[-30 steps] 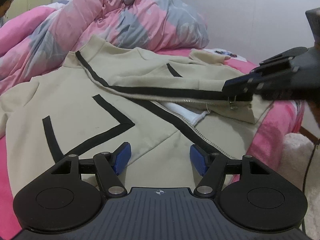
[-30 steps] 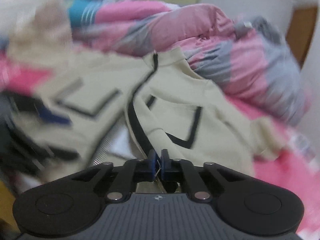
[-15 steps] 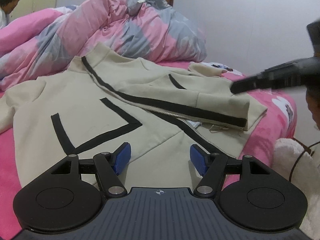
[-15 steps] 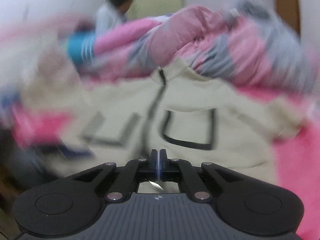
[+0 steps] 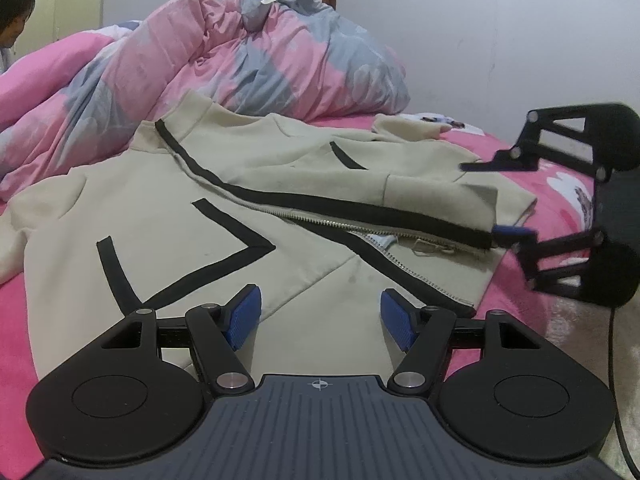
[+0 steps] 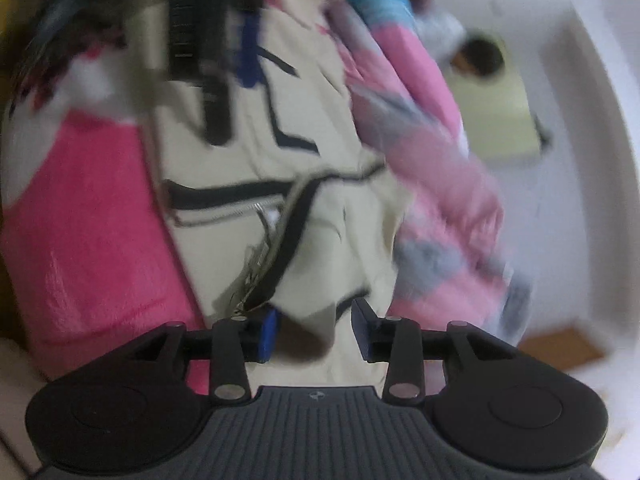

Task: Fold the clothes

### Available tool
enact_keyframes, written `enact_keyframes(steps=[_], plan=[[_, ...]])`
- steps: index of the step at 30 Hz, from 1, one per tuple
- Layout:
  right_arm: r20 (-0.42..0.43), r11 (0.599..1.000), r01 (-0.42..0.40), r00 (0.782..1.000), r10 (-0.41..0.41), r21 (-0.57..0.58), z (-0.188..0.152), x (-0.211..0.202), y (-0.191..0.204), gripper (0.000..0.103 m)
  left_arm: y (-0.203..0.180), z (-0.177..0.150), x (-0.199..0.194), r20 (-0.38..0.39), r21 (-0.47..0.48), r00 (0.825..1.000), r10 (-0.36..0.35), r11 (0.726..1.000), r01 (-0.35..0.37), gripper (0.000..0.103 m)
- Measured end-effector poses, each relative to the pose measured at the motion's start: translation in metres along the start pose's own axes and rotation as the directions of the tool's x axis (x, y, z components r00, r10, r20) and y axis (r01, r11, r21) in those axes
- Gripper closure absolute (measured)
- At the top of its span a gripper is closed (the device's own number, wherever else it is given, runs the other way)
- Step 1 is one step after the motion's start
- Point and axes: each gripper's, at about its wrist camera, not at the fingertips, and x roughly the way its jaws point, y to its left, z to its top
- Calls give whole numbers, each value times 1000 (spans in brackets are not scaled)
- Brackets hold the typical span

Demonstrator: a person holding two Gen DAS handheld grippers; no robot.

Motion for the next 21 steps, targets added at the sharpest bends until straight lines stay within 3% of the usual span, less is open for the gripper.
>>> enact_keyframes(steps=[3,5,6,7,8,9,10,12,14,16,17,20,21], plan=[[97,983,26,995,-8,-184,0,0,25,65,-1,0,0,-2,-1,1000,5,1000,-5,36],[129,983,0,991,24,-185,1,-1,25,75,-1,0,0,-2,-5,1000,6,1000,-6,36],[131,993,-30,990,45,-110,3,-1,15,89,0,1,0,-2,-7,1000,5,1000,-6,36],[133,996,-83,988,77,34,4,-1,-4,93,0,1,-1,-3,-8,1000,4,1000,-4,36],[142,971,-138,984,111,193,3,-2,-26,95,1,1,-1,-4,-10,1000,3,1000,-3,36],[164,913,-198,975,148,357,0,-2,-48,96,1,2,-2,-5,-13,1000,1,1000,-1,36],[212,800,-277,958,192,532,-9,-2,-73,97,3,2,-3,-6,-16,1000,-3,1000,3,36],[337,474,-417,909,246,776,-35,2,-114,98,5,2,-5,-7,-24,1000,-9,1000,9,36],[446,177,-503,849,282,846,-60,13,-129,98,7,1,-6,-9,-33,1000,-11,999,10,36],[505,-57,-520,791,346,853,-76,32,-126,97,8,1,-7,-8,-41,1000,-9,999,9,36],[509,-93,-517,769,387,851,-77,38,-121,97,8,1,-8,-7,-42,1000,-7,999,6,36],[431,44,-509,769,473,860,-60,40,-101,97,8,1,-11,-8,-40,1000,0,999,0,36],[395,128,-507,785,478,853,-50,36,-95,96,8,0,-12,-8,-40,1000,1,999,-1,36]])
